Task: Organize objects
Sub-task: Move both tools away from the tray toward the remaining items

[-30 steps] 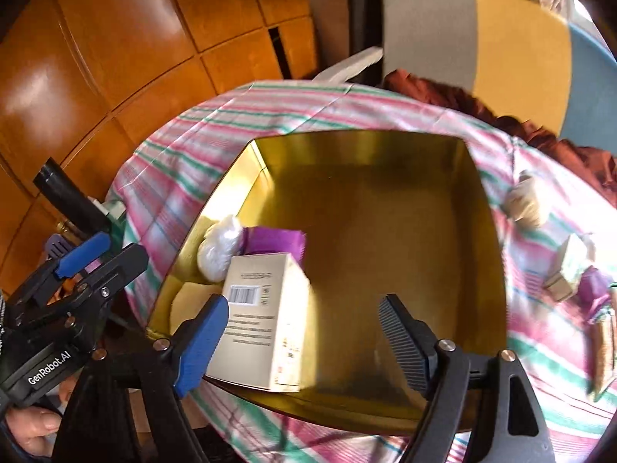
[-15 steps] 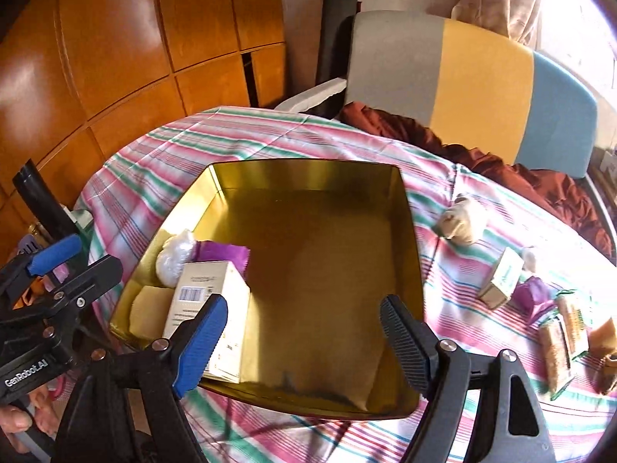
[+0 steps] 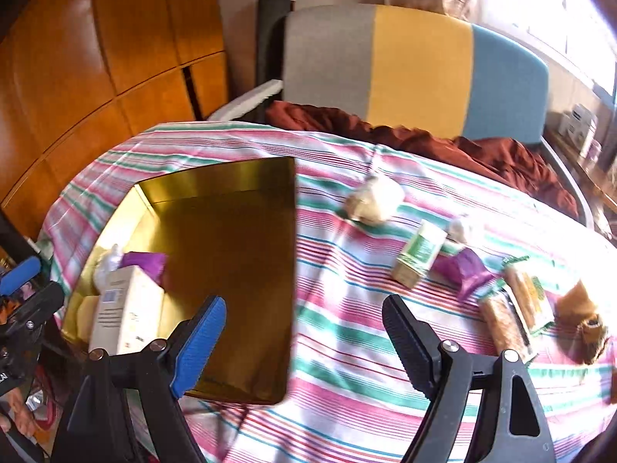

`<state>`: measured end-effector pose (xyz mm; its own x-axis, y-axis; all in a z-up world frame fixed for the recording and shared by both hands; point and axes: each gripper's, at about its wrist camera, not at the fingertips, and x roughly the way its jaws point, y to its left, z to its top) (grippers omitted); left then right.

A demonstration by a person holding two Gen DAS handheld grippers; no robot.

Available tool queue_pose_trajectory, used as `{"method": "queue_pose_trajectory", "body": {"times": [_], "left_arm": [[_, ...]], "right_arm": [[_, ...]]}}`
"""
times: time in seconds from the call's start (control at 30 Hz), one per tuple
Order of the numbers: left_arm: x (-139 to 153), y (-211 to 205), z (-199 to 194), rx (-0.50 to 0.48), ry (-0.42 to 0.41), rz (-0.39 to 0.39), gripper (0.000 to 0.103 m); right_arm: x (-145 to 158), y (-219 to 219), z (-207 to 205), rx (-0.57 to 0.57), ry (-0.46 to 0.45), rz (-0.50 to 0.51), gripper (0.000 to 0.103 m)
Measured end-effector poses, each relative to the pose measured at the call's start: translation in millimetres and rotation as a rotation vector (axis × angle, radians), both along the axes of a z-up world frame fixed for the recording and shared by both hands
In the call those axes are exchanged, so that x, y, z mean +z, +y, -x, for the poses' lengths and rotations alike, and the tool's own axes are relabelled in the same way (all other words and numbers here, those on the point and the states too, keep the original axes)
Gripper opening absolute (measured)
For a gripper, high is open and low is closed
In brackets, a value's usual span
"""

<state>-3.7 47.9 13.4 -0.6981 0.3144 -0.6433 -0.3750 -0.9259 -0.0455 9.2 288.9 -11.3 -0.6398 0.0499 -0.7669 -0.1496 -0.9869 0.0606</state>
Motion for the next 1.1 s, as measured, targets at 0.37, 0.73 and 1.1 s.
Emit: {"method": "queue_pose_trajectory", "body": {"times": [0.37, 0.73, 1.1], "left_arm": [[2, 31, 1, -0.076, -0.003, 0.014, 0.083], [12, 89, -7, -0.234, 0.004, 0.018, 0.084], [11, 179, -31, -0.453, -0.04, 0.022, 0.085]], "right_arm": [[-7, 111, -28, -0.253, -0.05, 0.106, 0.085], [7, 247, -87, -0.575, -0.033, 0.13, 0.085], [-14, 344, -158, -0.919, 0.046, 0.23, 0.085]]}}
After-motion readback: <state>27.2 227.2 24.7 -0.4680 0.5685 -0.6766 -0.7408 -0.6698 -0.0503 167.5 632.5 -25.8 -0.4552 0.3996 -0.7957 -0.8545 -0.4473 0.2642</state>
